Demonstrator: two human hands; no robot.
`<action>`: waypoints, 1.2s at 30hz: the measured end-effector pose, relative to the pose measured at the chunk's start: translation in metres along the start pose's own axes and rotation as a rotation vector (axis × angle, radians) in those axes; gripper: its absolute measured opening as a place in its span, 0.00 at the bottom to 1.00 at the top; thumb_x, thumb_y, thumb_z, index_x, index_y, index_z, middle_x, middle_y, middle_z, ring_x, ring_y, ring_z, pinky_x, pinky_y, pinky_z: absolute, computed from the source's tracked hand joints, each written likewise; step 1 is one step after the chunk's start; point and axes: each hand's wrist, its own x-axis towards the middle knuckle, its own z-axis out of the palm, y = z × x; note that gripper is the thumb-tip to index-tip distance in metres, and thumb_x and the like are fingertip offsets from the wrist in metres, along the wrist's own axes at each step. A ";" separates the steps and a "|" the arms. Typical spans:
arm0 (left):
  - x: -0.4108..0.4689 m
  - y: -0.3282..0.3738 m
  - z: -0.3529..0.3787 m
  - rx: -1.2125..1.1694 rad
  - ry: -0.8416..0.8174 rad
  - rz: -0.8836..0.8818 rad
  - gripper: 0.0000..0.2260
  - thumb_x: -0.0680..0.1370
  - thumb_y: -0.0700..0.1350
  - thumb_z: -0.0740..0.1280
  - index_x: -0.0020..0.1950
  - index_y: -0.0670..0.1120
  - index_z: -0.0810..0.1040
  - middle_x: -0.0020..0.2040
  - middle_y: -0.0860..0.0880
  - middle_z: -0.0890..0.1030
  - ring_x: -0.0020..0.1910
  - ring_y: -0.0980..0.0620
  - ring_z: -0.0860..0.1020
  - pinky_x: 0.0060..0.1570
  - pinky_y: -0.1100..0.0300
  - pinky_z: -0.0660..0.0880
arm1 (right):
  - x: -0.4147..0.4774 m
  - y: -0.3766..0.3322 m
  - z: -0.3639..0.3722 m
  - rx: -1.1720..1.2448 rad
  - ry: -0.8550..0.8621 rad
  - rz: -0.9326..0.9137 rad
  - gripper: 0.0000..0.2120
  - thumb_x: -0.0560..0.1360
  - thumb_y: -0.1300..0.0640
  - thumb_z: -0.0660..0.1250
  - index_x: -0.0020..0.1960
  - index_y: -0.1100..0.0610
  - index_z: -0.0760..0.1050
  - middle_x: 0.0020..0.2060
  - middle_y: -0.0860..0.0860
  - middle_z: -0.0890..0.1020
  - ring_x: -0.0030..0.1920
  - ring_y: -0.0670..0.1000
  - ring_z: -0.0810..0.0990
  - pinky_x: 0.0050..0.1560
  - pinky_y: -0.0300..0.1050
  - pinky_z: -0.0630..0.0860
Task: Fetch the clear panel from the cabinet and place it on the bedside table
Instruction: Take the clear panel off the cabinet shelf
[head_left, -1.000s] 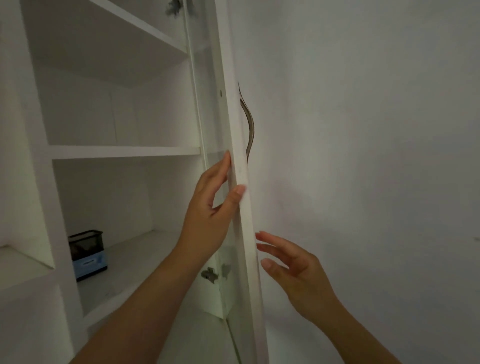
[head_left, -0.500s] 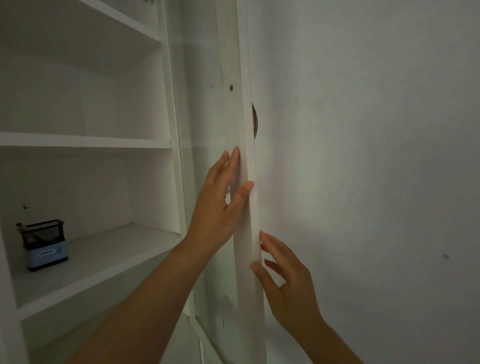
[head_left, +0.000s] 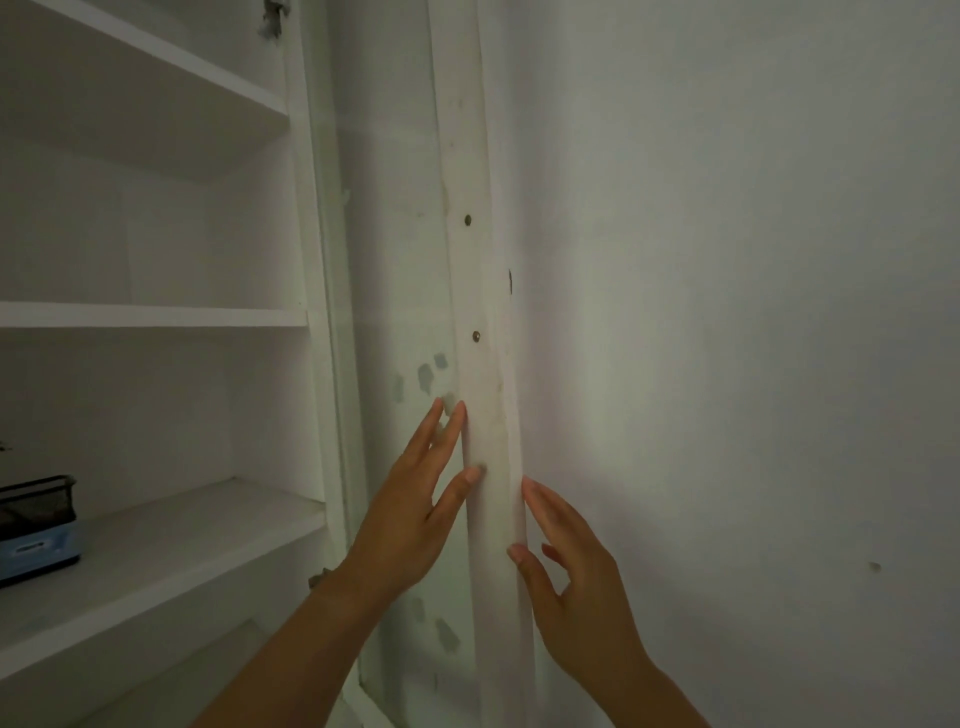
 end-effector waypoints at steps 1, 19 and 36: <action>0.003 0.000 0.004 0.009 -0.004 0.002 0.24 0.74 0.67 0.46 0.66 0.70 0.39 0.73 0.66 0.41 0.69 0.68 0.43 0.67 0.61 0.47 | 0.002 0.004 -0.002 0.003 0.002 0.003 0.20 0.74 0.36 0.55 0.64 0.26 0.55 0.64 0.24 0.62 0.66 0.37 0.66 0.65 0.49 0.71; 0.019 -0.008 0.035 0.105 -0.103 -0.024 0.22 0.74 0.67 0.46 0.65 0.71 0.39 0.70 0.68 0.39 0.68 0.66 0.44 0.65 0.62 0.48 | 0.029 0.029 -0.030 -0.042 0.022 0.007 0.24 0.74 0.47 0.62 0.67 0.37 0.58 0.67 0.37 0.64 0.67 0.43 0.67 0.65 0.51 0.70; -0.052 -0.039 -0.070 0.242 -0.039 -0.101 0.24 0.73 0.66 0.49 0.70 0.66 0.56 0.70 0.63 0.59 0.68 0.68 0.55 0.62 0.76 0.50 | 0.031 -0.030 0.031 0.205 -0.118 -0.083 0.20 0.73 0.51 0.66 0.64 0.48 0.70 0.57 0.44 0.76 0.56 0.39 0.74 0.54 0.33 0.74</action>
